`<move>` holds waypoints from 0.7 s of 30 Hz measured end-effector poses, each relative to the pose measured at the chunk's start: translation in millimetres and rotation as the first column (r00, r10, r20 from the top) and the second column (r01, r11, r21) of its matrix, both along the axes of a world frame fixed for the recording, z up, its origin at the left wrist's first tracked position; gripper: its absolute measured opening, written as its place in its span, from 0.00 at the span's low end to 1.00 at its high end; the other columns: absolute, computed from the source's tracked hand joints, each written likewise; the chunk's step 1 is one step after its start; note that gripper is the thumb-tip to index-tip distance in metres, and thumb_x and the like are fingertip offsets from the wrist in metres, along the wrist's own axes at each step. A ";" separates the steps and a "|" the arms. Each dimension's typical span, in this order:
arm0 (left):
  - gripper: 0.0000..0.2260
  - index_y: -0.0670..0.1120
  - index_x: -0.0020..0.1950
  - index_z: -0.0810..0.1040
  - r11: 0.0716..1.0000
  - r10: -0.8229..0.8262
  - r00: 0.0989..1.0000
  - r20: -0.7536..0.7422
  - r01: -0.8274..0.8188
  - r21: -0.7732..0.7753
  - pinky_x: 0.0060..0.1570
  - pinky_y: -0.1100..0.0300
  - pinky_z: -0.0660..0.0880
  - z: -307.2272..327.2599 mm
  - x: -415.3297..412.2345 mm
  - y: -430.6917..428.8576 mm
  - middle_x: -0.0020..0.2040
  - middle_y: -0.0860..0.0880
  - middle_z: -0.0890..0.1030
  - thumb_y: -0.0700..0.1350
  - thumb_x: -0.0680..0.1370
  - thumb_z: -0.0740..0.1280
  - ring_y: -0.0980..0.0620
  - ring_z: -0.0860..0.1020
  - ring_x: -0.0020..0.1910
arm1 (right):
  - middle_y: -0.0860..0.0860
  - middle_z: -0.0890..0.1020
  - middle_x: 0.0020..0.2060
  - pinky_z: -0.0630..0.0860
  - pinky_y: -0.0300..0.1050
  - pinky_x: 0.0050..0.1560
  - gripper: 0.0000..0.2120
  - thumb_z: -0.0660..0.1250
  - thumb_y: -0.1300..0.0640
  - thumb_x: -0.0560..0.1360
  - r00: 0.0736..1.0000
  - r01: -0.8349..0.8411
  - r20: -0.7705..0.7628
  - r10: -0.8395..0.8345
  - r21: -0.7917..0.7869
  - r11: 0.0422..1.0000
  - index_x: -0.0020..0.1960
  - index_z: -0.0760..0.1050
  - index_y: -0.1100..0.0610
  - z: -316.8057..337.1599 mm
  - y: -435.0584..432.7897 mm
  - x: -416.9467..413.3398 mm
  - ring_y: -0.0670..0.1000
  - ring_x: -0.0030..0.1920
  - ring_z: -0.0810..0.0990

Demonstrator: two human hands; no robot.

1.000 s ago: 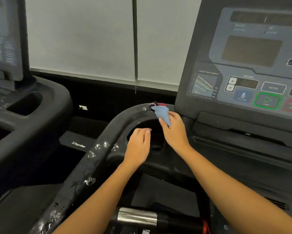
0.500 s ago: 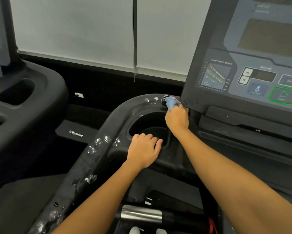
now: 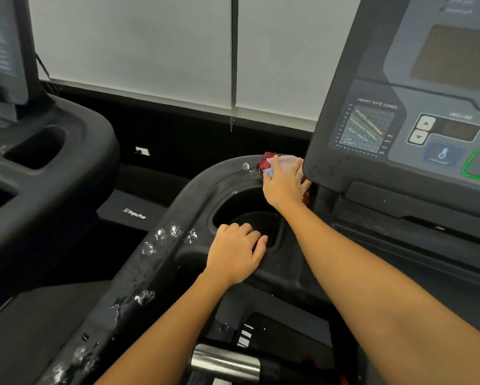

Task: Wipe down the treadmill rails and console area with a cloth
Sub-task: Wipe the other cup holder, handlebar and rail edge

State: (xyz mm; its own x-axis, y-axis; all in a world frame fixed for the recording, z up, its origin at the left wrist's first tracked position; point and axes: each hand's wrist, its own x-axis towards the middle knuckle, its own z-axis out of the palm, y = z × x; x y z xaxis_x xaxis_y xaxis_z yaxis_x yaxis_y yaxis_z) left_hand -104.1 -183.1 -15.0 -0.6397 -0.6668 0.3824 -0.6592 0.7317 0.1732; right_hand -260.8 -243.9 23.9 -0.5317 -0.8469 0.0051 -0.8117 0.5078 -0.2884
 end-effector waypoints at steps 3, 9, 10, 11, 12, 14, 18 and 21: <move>0.20 0.50 0.39 0.79 0.999 0.012 1.000 0.010 -0.012 0.045 0.38 0.56 0.68 1.0 0.2 0.8 0.36 0.53 0.78 0.54 0.79 0.50 0.53 0.73 0.33 | 0.61 0.55 0.74 0.48 0.62 0.72 0.24 0.51 0.47 0.81 0.976 -0.192 -0.111 0.187 -0.040 0.981 0.75 0.54 0.49 -3.5 -10.5 5.7 0.62 0.75 0.46; 0.22 0.50 0.41 0.80 0.995 0.017 1.000 0.022 -0.019 0.094 0.41 0.56 0.69 1.8 0.3 1.0 0.38 0.53 0.78 0.55 0.79 0.48 0.53 0.73 0.35 | 0.55 0.61 0.72 0.53 0.58 0.73 0.22 0.53 0.51 0.80 0.899 -0.417 -0.201 0.388 -0.130 0.900 0.73 0.60 0.53 -12.1 -9.0 -1.9 0.56 0.75 0.53; 0.22 0.51 0.41 0.80 0.995 0.019 1.000 0.024 -0.021 0.100 0.42 0.56 0.69 1.0 0.9 0.7 0.38 0.53 0.78 0.55 0.79 0.48 0.53 0.73 0.36 | 0.55 0.62 0.72 0.54 0.58 0.72 0.21 0.54 0.52 0.80 0.927 -0.356 -0.190 0.324 -0.169 0.919 0.73 0.60 0.53 -13.6 -6.6 -3.8 0.56 0.75 0.53; 0.23 0.51 0.42 0.80 0.994 0.022 0.999 0.024 -0.025 0.106 0.42 0.57 0.69 0.6 1.1 0.6 0.38 0.53 0.78 0.55 0.79 0.47 0.54 0.73 0.36 | 0.55 0.61 0.73 0.53 0.59 0.72 0.21 0.55 0.53 0.80 0.958 -0.272 -0.148 0.247 -0.191 0.943 0.73 0.60 0.53 -13.4 -5.1 -4.5 0.56 0.75 0.52; 0.23 0.51 0.42 0.80 0.994 0.026 0.999 0.023 -0.029 0.110 0.42 0.57 0.68 0.6 1.1 0.6 0.38 0.54 0.78 0.56 0.79 0.47 0.54 0.73 0.36 | 0.55 0.59 0.73 0.51 0.59 0.72 0.22 0.55 0.54 0.80 0.980 -0.192 -0.094 0.177 -0.191 0.963 0.73 0.60 0.53 -11.4 -5.1 -3.5 0.56 0.75 0.50; 0.23 0.51 0.41 0.80 0.993 0.028 0.999 0.022 -0.030 0.114 0.42 0.58 0.67 1.8 0.2 0.4 0.38 0.54 0.78 0.56 0.79 0.47 0.54 0.72 0.36 | 0.55 0.58 0.74 0.49 0.59 0.73 0.23 0.56 0.55 0.80 0.993 -0.116 -0.031 0.112 -0.160 0.980 0.73 0.59 0.54 -5.7 -9.7 2.4 0.56 0.75 0.50; 0.23 0.51 0.40 0.81 0.995 0.029 0.999 0.023 -0.031 0.095 0.40 0.58 0.65 1.9 -0.4 0.8 0.38 0.53 0.78 0.55 0.79 0.48 0.54 0.72 0.35 | 0.54 0.60 0.73 0.51 0.58 0.73 0.22 0.53 0.54 0.80 0.908 -0.418 -0.100 0.407 -0.136 0.898 0.73 0.59 0.54 -5.9 -20.3 22.8 0.55 0.74 0.54; 0.22 0.51 0.40 0.80 0.995 0.027 0.999 0.026 -0.030 0.098 0.39 0.59 0.64 1.4 0.7 0.8 0.37 0.53 0.77 0.55 0.79 0.48 0.54 0.71 0.35 | 0.52 0.58 0.75 0.50 0.56 0.73 0.23 0.52 0.54 0.81 0.843 -0.538 -0.086 0.531 -0.100 0.837 0.75 0.55 0.54 -8.8 -21.3 27.2 0.54 0.75 0.52</move>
State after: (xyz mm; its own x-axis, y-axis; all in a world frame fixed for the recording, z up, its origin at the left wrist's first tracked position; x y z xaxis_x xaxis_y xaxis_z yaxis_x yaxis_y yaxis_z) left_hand -103.4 -182.4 -13.6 -0.6284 -0.7185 0.2982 -0.6845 0.6928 0.2269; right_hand -233.5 -265.2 15.1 0.0072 -0.9908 0.1353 -0.9629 -0.0433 -0.2663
